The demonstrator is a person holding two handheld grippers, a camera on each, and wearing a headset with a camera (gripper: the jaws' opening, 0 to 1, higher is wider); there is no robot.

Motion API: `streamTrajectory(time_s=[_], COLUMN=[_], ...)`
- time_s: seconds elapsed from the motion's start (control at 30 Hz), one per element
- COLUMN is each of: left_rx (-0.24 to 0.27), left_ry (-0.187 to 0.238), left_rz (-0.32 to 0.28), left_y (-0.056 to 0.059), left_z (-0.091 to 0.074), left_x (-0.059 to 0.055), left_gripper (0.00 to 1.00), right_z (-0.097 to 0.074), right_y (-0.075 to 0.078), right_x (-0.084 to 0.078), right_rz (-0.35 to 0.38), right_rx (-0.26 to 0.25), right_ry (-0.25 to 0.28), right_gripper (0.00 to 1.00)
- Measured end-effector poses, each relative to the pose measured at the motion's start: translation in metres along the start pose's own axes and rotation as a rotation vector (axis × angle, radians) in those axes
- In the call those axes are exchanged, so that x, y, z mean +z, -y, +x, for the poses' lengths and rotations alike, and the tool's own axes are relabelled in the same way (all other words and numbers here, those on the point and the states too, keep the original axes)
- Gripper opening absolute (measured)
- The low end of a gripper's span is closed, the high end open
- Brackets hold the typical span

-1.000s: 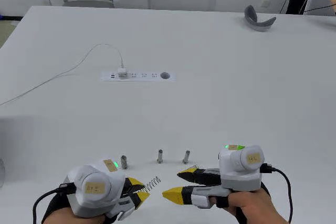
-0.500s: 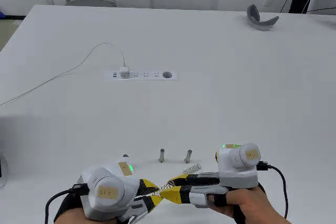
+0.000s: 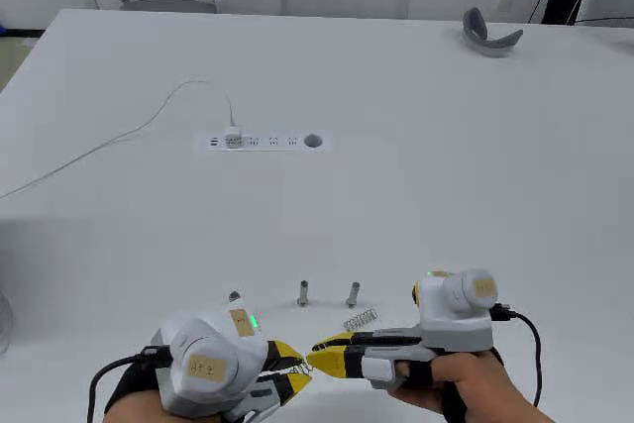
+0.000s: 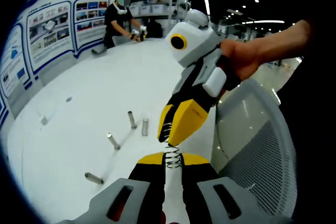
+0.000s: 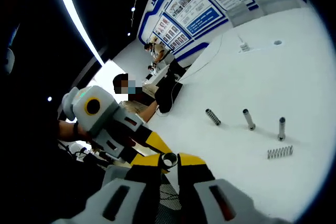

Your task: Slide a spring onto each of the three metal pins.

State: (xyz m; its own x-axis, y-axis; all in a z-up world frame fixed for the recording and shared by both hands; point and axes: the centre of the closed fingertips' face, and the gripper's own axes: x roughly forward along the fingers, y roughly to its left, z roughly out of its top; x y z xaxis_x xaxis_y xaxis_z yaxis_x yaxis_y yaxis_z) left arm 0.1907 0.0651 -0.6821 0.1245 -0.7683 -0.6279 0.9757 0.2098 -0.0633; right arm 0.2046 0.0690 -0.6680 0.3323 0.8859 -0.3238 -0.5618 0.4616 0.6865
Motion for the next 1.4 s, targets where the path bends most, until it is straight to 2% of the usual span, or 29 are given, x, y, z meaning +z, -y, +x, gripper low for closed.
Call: streamTrajectory(time_s=[0.17, 0.33, 0.47, 0.6, 0.77, 0.8, 0.97, 1.13, 1.23, 1.4], left_rx=[-0.014, -0.035, -0.055, -0.079, -0.114, -0.121, -0.146, -0.167, -0.174, -0.183], left_ry=[0.005, 0.042, 0.077, 0.130, 0.164, 0.167, 0.172, 0.164, 0.155, 0.143], left_rz=[-0.001, -0.030, -0.040, -0.064, -0.051, -0.044, -0.022, 0.003, 0.012, 0.021], left_y=[-0.001, -0.003, -0.004, -0.006, -0.005, -0.005, -0.002, 0.001, 0.004, 0.006], left_z=[0.000, -0.001, -0.002, -0.003, -0.007, -0.007, -0.007, -0.006, -0.004, -0.003], left_x=[0.001, 0.007, 0.016, 0.027, 0.038, 0.040, 0.045, 0.046, 0.044, 0.041], left_gripper=[0.10, 0.10, 0.10, 0.10, 0.10, 0.10, 0.10, 0.10, 0.10, 0.10], right_z=[0.001, -0.002, -0.006, -0.009, -0.014, -0.016, -0.017, -0.018, -0.017, -0.015], right_y=[-0.002, -0.006, -0.009, -0.015, -0.021, -0.022, -0.027, -0.030, -0.028, -0.028], right_x=[0.001, 0.009, 0.014, 0.024, 0.028, 0.028, 0.027, 0.021, 0.016, 0.010], right_rz=[-0.007, -0.058, -0.166, -0.251, -0.397, -0.439, -0.558, -0.683, -0.712, -0.737], right_rx=[0.010, 0.010, 0.008, 0.028, 0.050, 0.053, 0.071, 0.098, 0.101, 0.106], right_ry=[-0.007, -0.043, -0.125, -0.181, -0.317, -0.358, -0.474, -0.569, -0.619, -0.650], right_gripper=[0.12, 0.12, 0.12, 0.12, 0.12, 0.12, 0.12, 0.12, 0.13, 0.13])
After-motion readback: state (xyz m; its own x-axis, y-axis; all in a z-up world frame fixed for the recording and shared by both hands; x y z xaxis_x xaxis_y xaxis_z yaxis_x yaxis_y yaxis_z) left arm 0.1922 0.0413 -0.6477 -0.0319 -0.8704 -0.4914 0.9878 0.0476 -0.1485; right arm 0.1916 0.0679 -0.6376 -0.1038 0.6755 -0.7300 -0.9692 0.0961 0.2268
